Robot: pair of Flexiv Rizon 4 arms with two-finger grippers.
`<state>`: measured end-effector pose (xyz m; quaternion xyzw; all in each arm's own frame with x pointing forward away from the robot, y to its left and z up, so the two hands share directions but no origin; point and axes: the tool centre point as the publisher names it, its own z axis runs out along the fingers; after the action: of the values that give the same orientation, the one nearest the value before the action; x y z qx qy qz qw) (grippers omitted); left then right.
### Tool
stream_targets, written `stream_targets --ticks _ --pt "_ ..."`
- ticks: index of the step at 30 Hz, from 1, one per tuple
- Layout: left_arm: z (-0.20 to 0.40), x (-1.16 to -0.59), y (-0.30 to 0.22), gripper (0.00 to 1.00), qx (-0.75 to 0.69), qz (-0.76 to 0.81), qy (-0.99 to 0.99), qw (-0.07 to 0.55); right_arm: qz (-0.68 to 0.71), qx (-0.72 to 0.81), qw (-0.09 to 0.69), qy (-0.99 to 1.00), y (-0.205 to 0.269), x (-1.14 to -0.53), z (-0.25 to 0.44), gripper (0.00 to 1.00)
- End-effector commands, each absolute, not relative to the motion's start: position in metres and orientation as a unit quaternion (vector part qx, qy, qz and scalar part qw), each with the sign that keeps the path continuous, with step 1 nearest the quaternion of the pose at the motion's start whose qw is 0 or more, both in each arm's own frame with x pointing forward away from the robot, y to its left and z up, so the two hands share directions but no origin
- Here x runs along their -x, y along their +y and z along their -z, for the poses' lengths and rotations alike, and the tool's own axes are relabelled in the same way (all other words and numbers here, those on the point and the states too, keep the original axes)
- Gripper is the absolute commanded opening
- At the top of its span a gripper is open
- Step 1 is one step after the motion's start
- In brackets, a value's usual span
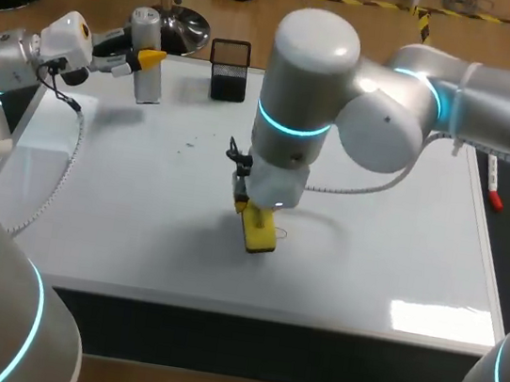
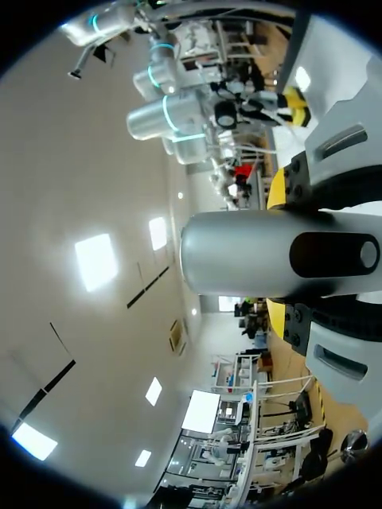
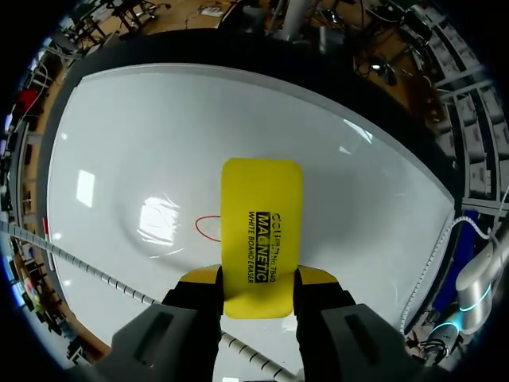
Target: Pick up the inspection probe, press it on each red-marked spot on the whiteboard one by one, put down the probe, pick up the eraser, and wipe off all the red marks.
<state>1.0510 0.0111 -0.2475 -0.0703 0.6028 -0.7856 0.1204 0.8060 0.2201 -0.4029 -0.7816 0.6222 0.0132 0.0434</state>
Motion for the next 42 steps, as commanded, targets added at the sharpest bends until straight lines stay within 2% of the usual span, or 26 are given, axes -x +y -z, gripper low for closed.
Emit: stream_targets --ticks 1,13,42 --pt "0.246 -1.05 0.011 0.0 0.07 0.785 0.603 0.122 -0.009 0.782 0.051 0.621 0.217 -0.806 0.412 0.0" --pt "0.246 -1.05 0.011 0.0 0.07 0.785 0.603 0.122 -0.015 0.779 0.048 0.625 0.209 -0.809 0.422 0.0" --pt "0.246 -1.05 0.011 0.0 0.07 0.785 0.603 0.122 -0.009 0.754 0.013 0.657 0.155 -0.832 0.439 0.0"
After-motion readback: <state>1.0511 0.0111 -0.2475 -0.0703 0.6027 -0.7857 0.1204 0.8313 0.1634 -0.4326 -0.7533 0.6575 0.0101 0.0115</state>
